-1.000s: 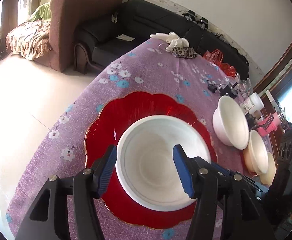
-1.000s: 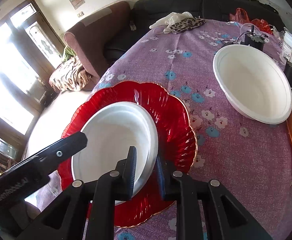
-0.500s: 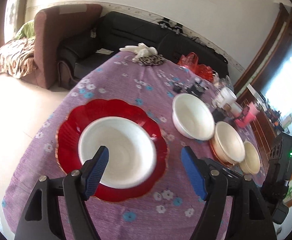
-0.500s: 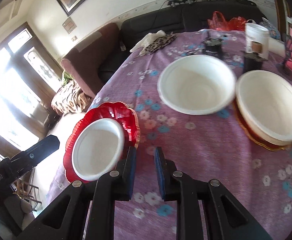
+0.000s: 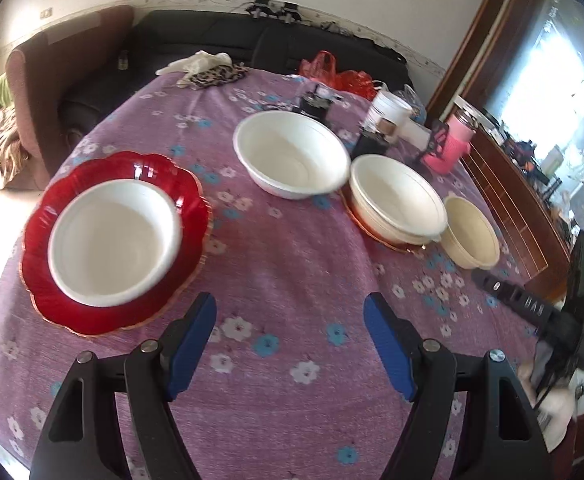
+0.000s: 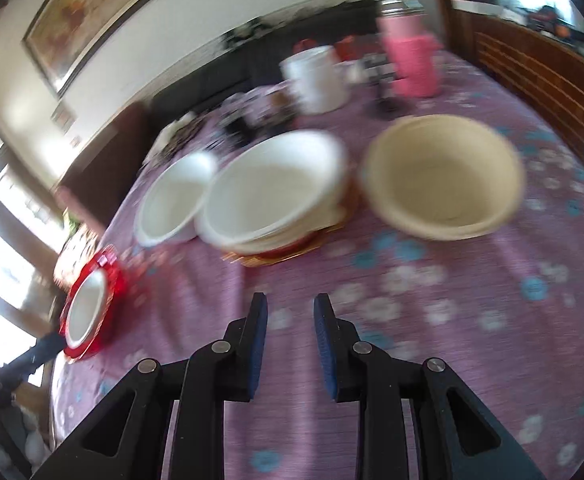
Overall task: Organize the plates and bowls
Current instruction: 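Move the right gripper to the stacked white bowls on the gold plate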
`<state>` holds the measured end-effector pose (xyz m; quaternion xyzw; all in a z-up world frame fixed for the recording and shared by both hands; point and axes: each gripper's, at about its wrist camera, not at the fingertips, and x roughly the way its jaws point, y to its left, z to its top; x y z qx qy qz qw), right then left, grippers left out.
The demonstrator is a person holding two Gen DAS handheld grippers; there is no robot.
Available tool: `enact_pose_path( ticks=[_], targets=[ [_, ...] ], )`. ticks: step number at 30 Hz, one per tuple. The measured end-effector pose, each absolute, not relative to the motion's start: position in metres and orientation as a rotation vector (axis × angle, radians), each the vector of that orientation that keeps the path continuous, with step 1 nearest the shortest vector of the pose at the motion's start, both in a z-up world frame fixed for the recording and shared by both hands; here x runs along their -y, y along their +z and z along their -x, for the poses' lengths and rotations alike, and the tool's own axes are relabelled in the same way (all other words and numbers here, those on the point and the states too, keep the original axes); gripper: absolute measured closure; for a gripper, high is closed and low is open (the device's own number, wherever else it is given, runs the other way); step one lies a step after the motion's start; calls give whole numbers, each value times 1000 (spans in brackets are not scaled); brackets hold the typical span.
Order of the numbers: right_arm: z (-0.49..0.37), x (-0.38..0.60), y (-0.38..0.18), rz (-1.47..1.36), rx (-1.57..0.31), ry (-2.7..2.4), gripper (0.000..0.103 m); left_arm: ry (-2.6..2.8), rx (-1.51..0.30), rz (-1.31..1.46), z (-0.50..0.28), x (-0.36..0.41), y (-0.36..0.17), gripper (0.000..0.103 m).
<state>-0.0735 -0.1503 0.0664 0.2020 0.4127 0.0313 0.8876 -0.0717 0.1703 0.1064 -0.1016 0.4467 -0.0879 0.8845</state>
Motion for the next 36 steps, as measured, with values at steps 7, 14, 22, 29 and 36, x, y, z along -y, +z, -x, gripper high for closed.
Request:
enact_pose_path(
  ticks=[7, 14, 22, 29, 36],
  targets=[
    [64, 245, 67, -516, -833, -139, 78, -223, -980, 220, 73, -142, 89, 28],
    [47, 267, 59, -546, -840, -189, 78, -225, -1010, 187, 75, -130, 77, 28],
    [26, 207, 78, -542, -818, 5, 77, -185, -1038, 242, 66, -149, 60, 28],
    [-26, 152, 78, -427, -879, 72, 77, -199, -1027, 285, 56, -159, 58, 28],
    [-66, 132, 64, -346, -946, 59, 78, -206, -1020, 303, 41, -165, 56, 28]
  ],
)
